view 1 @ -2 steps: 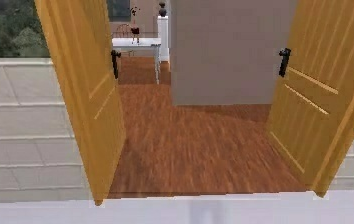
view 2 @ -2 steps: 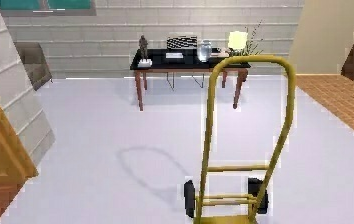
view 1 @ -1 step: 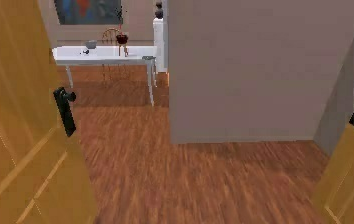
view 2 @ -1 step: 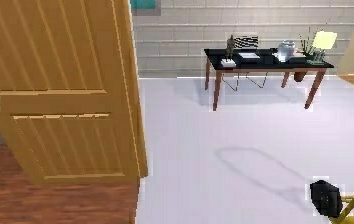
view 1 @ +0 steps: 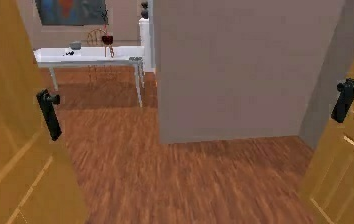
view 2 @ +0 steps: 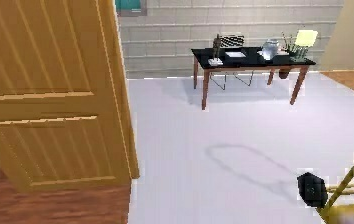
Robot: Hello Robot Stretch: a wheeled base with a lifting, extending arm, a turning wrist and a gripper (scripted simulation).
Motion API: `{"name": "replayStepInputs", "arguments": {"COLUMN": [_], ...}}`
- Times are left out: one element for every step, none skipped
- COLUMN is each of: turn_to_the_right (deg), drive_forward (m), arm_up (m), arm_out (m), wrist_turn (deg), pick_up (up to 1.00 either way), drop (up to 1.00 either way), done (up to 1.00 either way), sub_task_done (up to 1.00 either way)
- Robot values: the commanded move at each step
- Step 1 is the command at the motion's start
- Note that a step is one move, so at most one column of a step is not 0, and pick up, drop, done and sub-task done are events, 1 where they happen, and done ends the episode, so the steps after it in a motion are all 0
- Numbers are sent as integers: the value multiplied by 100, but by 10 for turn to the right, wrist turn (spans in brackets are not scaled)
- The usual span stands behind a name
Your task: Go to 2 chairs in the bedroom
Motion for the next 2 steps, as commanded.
{"name": "replayStepInputs", "arguments": {"turn_to_the_right": [0, 0], "drive_forward": [100, 40], "arm_up": [0, 0], "arm_out": [0, 0], "wrist_turn": [0, 0], "pick_up": [0, 0], "drop": [0, 0], "done": [0, 0], "sub_task_done": [0, 0]}}
